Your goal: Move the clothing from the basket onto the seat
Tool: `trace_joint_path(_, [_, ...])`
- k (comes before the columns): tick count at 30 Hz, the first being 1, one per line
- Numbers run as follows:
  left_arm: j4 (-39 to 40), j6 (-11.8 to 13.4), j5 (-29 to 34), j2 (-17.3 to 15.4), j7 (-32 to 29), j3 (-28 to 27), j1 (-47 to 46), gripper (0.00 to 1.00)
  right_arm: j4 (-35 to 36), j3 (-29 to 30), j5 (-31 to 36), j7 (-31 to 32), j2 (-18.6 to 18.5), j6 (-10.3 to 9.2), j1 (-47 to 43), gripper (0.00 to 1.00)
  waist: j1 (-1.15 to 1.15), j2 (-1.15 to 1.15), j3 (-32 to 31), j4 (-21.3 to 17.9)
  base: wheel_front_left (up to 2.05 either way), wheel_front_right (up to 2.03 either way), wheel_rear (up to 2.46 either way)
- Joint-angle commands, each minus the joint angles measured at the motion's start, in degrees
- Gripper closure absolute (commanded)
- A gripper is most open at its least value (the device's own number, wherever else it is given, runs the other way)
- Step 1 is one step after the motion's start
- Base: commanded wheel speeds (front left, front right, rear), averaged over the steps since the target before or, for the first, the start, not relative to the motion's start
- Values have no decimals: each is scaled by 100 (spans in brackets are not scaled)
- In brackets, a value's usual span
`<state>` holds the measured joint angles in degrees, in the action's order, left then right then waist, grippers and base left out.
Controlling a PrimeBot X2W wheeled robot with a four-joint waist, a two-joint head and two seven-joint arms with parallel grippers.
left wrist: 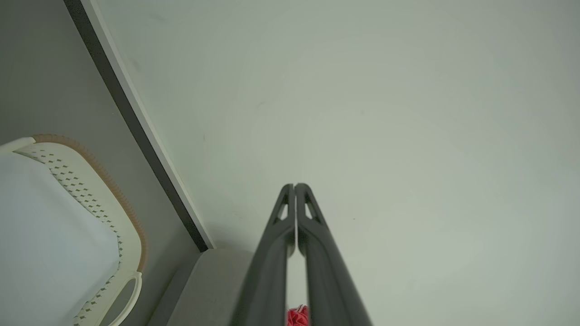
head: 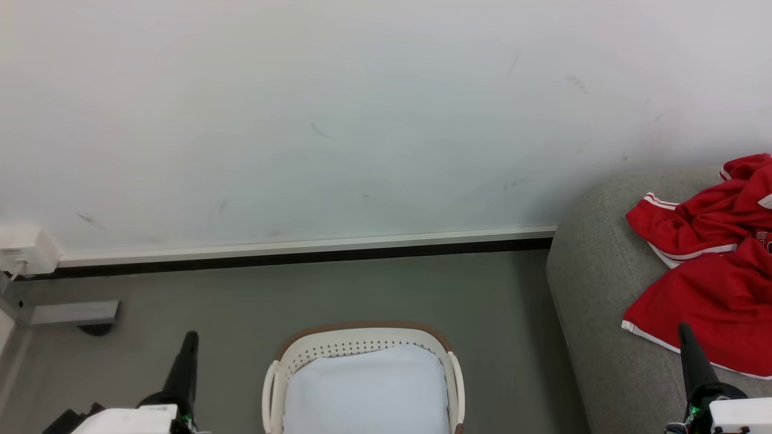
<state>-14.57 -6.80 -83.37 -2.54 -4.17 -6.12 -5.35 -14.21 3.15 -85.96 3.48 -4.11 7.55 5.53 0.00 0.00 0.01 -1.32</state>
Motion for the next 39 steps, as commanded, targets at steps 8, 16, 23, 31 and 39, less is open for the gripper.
trace_joint_path(8, [45, -56, -417, -51, -127, -34, -84, 100, 44, 133, -339, 117, 13, -11, 66, 100, 0, 0, 7, 51, 0, 0, 0])
trace_joint_path(16, [57, -77, -727, -53, -208, -44, -105, 100, 40, 222, -598, 200, 44, -11, 80, 100, 0, 0, 13, 99, 0, 0, 0])
trace_joint_path(23, [61, -89, -939, -53, -261, -50, -114, 100, 38, 274, -723, 245, 66, -12, 88, 100, 0, 0, 17, 132, 0, 0, 0])
trace_joint_path(31, [61, -86, -939, -52, -260, -49, -113, 100, 36, 283, -709, 258, 72, -12, 89, 100, 0, 0, 17, 132, 0, 0, 0])
trace_joint_path(39, [61, -86, -939, -52, -259, -49, -113, 100, 35, 292, -698, 268, 79, -12, 90, 100, 0, 0, 17, 132, 0, 0, 0])
